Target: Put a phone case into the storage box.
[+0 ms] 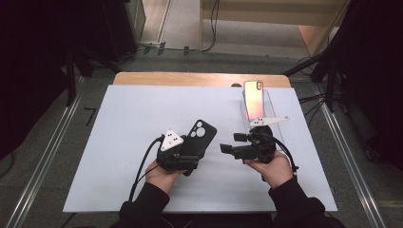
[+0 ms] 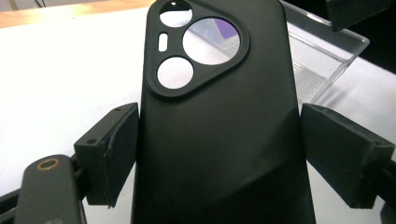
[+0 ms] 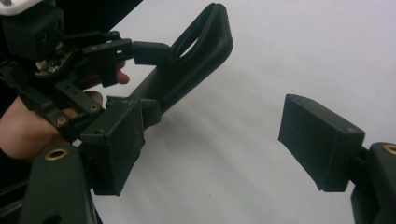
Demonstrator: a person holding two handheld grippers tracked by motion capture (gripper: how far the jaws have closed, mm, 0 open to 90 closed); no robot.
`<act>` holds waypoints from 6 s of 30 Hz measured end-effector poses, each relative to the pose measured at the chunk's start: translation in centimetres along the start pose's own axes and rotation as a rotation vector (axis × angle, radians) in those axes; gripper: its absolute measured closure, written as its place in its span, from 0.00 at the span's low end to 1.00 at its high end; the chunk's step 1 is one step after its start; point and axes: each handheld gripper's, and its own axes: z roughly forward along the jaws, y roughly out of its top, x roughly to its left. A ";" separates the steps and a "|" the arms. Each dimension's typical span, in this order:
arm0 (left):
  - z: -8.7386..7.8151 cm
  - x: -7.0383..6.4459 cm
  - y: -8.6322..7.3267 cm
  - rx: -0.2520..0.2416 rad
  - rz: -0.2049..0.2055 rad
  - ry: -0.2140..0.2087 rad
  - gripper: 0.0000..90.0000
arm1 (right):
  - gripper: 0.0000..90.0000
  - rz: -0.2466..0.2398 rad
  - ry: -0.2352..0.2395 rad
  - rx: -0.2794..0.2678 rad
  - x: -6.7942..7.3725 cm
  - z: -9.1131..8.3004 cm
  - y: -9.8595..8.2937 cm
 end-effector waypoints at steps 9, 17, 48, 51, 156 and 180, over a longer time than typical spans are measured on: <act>-0.1 -0.2 -0.3 -0.057 -0.003 0.027 0.16 | 0.22 0.015 0.026 -0.013 0.2 0.8 1.6; -0.3 -0.2 -0.4 -0.099 -0.030 0.004 0.17 | 0.22 0.022 0.050 -0.012 0.5 1.9 2.9; -0.7 -1.1 -0.5 -0.199 -0.006 0.020 0.16 | 0.78 0.196 0.221 0.012 -0.3 5.2 5.0; -0.7 -1.1 -0.5 -0.198 -0.013 0.010 0.16 | 0.81 0.218 0.245 0.018 -0.5 5.0 5.0; -3.9 3.2 6.7 0.236 0.167 -0.455 0.38 | 0.86 -0.447 0.422 0.142 1.3 2.9 4.2; -3.9 3.2 6.2 0.255 0.229 -0.581 0.82 | 0.86 -0.501 0.497 0.178 1.9 3.5 3.9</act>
